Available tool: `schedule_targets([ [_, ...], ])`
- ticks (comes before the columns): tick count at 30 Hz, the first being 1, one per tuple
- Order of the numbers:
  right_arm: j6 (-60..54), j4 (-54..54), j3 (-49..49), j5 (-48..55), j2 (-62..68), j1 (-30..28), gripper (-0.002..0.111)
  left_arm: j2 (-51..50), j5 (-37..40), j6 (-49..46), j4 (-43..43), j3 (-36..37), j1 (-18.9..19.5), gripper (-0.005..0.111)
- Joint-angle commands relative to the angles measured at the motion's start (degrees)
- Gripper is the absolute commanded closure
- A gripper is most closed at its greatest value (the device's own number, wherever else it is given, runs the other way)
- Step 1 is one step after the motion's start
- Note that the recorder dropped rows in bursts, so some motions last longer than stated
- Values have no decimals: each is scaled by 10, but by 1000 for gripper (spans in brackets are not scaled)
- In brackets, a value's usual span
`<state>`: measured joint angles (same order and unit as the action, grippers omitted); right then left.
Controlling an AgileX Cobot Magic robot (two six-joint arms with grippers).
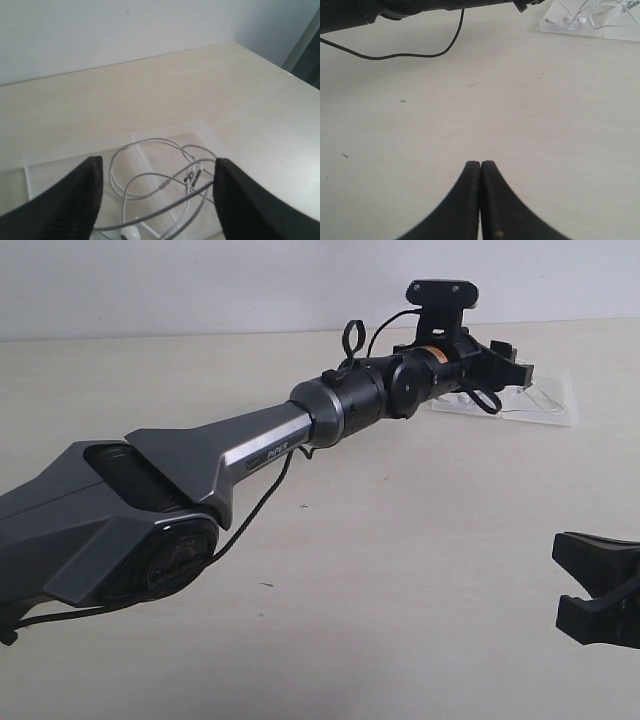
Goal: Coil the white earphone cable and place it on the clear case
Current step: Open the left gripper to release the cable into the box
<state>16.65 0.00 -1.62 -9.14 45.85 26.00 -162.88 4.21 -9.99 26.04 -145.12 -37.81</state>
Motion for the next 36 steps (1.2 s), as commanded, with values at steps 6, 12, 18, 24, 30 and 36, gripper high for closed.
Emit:
schedule_targets([
  [6, 0, 0, 1, -6, -4, 0, 108, 10, 17, -5, -3, -3, -1, 53],
  [12, 1, 0, 1, -9, -4, 0, 108, 46, 146, 0, -45, -3, -1, 54],
  [18, -7, 0, 1, -8, -4, 0, 108, 67, 187, 1, -39, -3, -6, 54],
  [24, -7, 0, 1, -6, -4, 0, 108, 68, 203, 1, -38, -3, -7, 54],
  [30, -7, 0, 1, -5, -4, 0, 108, 72, 223, 2, -38, -3, -5, 54],
  [36, -8, 0, 1, -5, -4, 0, 108, 91, 275, 0, -48, -3, -5, 54],
])
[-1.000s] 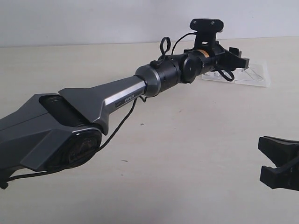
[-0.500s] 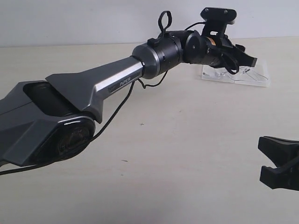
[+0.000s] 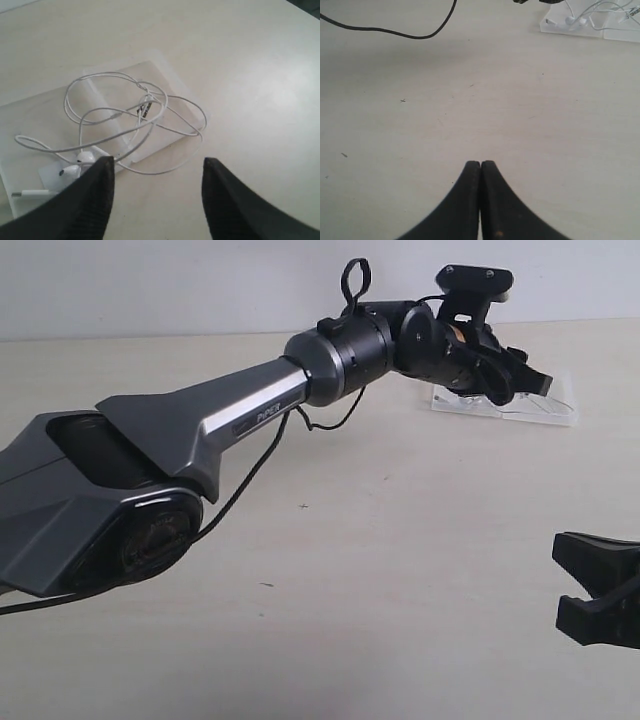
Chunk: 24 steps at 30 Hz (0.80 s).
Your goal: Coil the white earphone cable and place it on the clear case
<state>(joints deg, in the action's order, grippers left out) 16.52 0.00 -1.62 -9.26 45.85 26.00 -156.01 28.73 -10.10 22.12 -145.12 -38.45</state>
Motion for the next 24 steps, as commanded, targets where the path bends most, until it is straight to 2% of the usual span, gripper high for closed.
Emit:
schedule_targets([
  [1, -8, 0, 1, -4, -4, 0, 108, 27, 39, 0, -10, -3, 2, 54],
  [3, -9, 0, 1, -4, -4, 0, 108, 38, 63, -2, -15, -3, 2, 55],
  [5, -18, 0, 1, -4, -4, 0, 108, 50, 93, -2, -21, -3, 2, 64],
  [7, -25, 0, 1, -4, -4, 0, 108, 58, 124, -2, -21, -3, 2, 78],
  [8, -28, 0, 1, -6, -4, 0, 108, 64, 143, -1, -21, -3, 2, 90],
  [10, -34, 0, 1, -7, -4, 0, 108, 69, 174, -1, -21, -3, 2, 107],
  [16, -35, 0, 1, -12, -4, 0, 108, 81, 255, -24, -21, -3, -3, 107],
  [24, -34, 0, 1, -16, -4, 0, 108, 100, 277, -47, 2, -3, -9, 107],
])
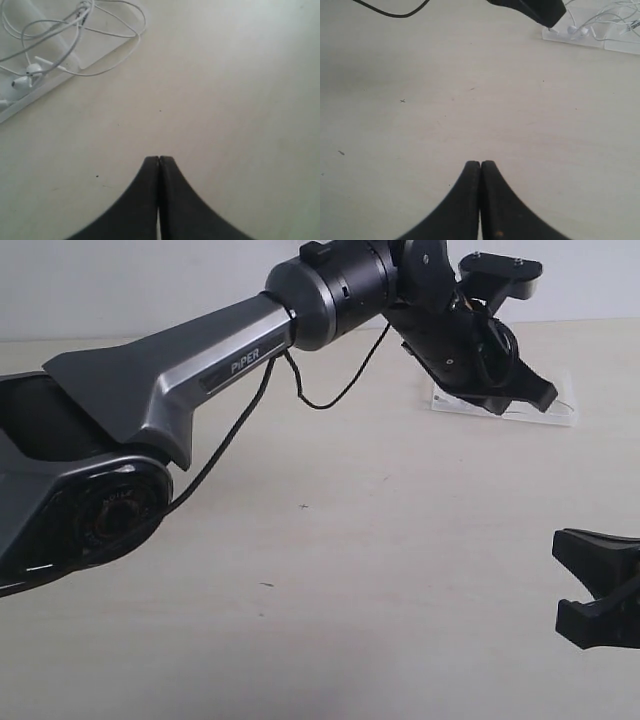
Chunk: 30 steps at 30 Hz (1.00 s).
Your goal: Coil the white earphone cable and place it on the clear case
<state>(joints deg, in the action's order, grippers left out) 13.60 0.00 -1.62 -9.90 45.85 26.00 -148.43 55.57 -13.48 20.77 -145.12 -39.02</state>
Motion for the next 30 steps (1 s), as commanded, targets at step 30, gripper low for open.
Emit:
schedule_targets([
  [30, -17, 0, 1, 1, -4, 0, 108, 223, 27, -46, -30, 304, 4, 107],
])
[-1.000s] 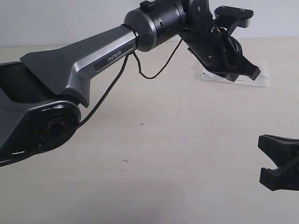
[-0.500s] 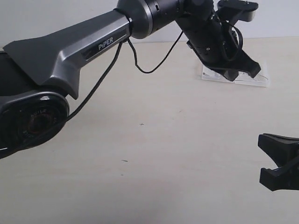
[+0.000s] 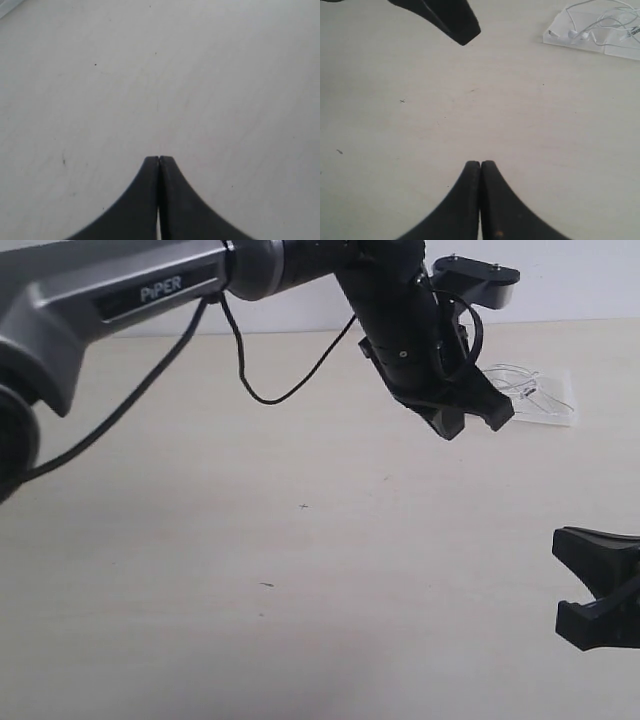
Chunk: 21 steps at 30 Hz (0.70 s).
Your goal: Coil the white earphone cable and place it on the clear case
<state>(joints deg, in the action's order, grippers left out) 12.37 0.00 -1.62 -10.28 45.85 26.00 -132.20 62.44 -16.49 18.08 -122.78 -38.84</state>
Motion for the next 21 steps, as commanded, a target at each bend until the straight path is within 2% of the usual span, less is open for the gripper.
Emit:
schedule_targets([
  [1, -5, 0, 1, 6, -4, 0, 108, 79, -58, -20, -3, 112, 2, 107],
  [6, -4, 0, 1, 6, -4, 0, 108, 187, -160, -50, 3, 271, 2, 107],
  [11, -2, 0, 1, 7, -4, 0, 108, 309, -319, -57, 7, 463, 2, 107],
  [12, -2, 0, 1, 7, -4, 0, 108, 363, -398, -57, 11, 544, 2, 107],
  [13, -2, 0, 1, 7, -4, 0, 108, 391, -435, -57, 17, 578, 2, 107],
  [14, -1, 0, 1, 7, -4, 0, 108, 445, -525, -57, 42, 658, 2, 107],
  [15, 2, -5, 1, 7, -4, 0, 108, 467, -572, -55, 56, 697, 2, 107],
  [16, 31, -17, 1, 7, -4, 0, 108, 518, -659, -53, 91, 771, 2, 107],
  [17, 47, -19, 1, 7, -4, 0, 108, 537, -689, -50, 105, 799, 2, 107],
  [18, 90, -24, 1, 7, -4, 0, 108, 584, -761, -30, 114, 866, 2, 107],
  [21, 154, -29, 1, 7, -4, 0, 108, 678, -887, 21, 110, 995, 2, 107],
])
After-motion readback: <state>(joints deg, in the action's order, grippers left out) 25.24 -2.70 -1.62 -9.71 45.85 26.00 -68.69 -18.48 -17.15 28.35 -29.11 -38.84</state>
